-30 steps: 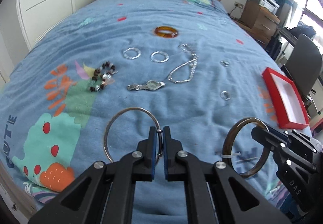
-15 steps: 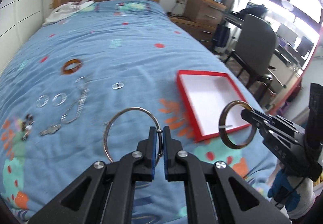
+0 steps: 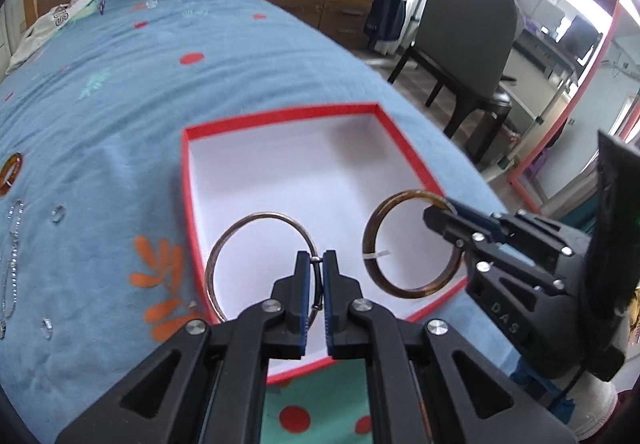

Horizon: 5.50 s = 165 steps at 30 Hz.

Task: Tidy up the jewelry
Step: 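Carry both bangles into the red box and open both tools, then withdraw both tools from the box toward the watch and small ring, then grasp the silver watch with the left tool while the right tool grasps a silver ring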

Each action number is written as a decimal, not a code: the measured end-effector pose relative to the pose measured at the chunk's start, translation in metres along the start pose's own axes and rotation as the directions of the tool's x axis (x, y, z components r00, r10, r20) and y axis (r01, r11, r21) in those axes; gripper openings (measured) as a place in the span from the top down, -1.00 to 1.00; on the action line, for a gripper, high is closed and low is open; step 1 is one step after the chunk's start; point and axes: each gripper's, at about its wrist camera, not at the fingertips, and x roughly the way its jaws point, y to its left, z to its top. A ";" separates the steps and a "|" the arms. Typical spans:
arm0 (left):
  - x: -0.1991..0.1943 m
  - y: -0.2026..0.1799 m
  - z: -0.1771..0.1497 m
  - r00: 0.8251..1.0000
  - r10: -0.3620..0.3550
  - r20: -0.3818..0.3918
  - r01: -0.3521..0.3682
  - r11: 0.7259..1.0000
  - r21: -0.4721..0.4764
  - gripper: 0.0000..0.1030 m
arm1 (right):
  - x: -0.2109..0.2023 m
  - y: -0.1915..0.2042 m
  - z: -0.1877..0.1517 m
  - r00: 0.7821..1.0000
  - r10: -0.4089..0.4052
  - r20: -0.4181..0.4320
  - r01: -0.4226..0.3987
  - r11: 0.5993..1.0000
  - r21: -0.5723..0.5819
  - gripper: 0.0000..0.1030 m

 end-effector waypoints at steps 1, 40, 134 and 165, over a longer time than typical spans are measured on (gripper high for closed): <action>0.007 0.001 -0.002 1.000 0.003 -0.013 -0.003 1.000 0.000 0.89 | 0.006 -0.002 -0.001 1.000 -0.007 -0.010 0.007 1.000 -0.014 0.79; -0.050 0.005 -0.031 0.987 0.148 0.066 -0.150 0.989 0.019 0.29 | -0.041 0.005 -0.017 0.998 -0.061 -0.007 0.061 0.997 -0.052 -0.17; -0.080 0.369 -0.143 0.994 0.107 0.034 -0.101 0.985 -0.139 0.26 | 0.095 0.315 -0.006 0.928 0.330 -0.172 -0.360 0.914 -0.188 0.21; -0.107 0.304 -0.147 0.987 0.156 0.042 -0.146 0.974 -0.176 0.82 | 0.058 0.304 -0.008 0.914 0.390 -0.107 -0.405 0.888 -0.217 0.61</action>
